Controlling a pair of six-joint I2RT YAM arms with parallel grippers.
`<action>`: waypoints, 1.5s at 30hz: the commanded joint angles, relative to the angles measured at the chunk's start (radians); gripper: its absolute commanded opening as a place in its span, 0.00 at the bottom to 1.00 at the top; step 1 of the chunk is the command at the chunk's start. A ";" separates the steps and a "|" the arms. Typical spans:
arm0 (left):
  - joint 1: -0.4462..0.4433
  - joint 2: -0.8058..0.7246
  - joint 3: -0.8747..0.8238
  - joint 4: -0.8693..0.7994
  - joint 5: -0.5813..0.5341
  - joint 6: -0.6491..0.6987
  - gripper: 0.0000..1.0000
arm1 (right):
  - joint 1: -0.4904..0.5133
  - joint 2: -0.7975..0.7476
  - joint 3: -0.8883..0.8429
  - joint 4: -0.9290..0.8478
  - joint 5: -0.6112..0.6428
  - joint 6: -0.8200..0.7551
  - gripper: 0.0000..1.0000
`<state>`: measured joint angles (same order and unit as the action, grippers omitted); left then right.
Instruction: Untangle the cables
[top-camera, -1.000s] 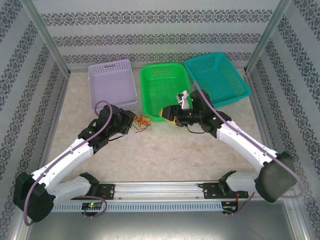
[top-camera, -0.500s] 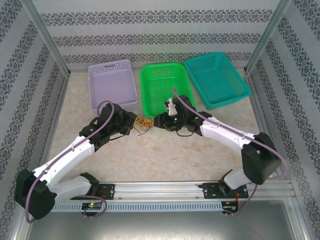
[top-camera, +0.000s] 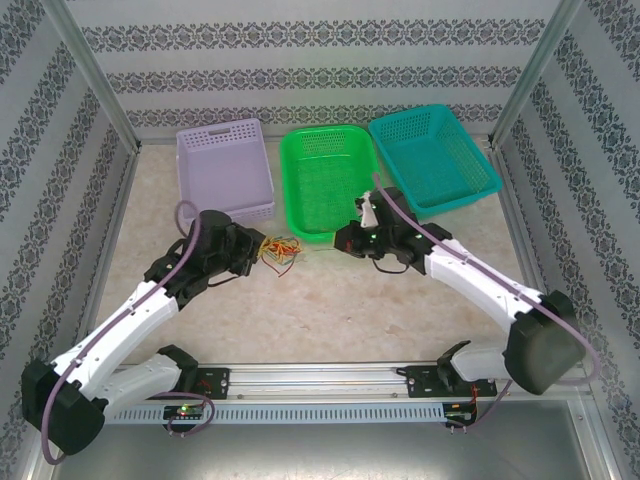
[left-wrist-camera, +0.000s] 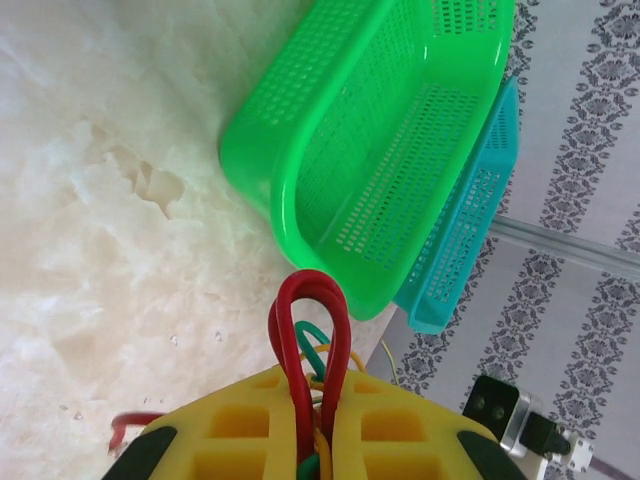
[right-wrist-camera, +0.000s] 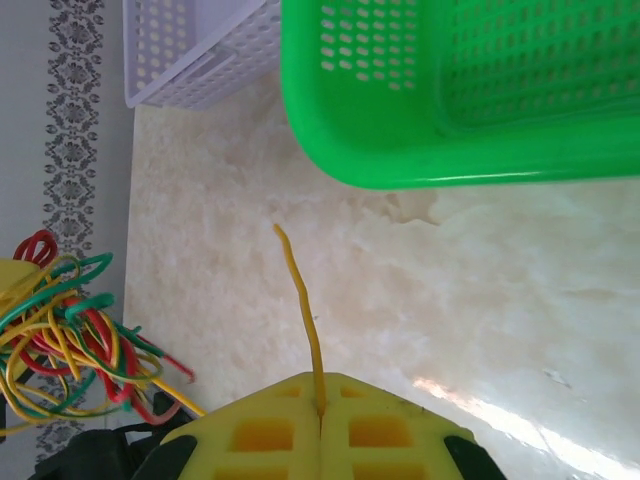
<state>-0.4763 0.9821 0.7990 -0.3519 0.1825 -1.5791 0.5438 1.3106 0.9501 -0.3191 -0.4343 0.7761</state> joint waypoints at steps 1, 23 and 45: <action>0.034 -0.010 0.024 -0.120 -0.044 0.021 0.01 | -0.032 -0.044 -0.020 -0.133 0.071 -0.072 0.00; 0.093 -0.043 -0.048 -0.410 -0.155 0.031 0.13 | -0.067 -0.101 0.011 -0.332 0.227 -0.104 0.00; -0.008 0.249 0.122 -0.289 0.114 0.410 0.33 | -0.212 -0.194 -0.020 -0.595 0.505 -0.109 0.57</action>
<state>-0.4664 1.2190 0.8864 -0.6456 0.2859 -1.2217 0.3458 1.2011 0.9520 -0.8181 -0.0139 0.6304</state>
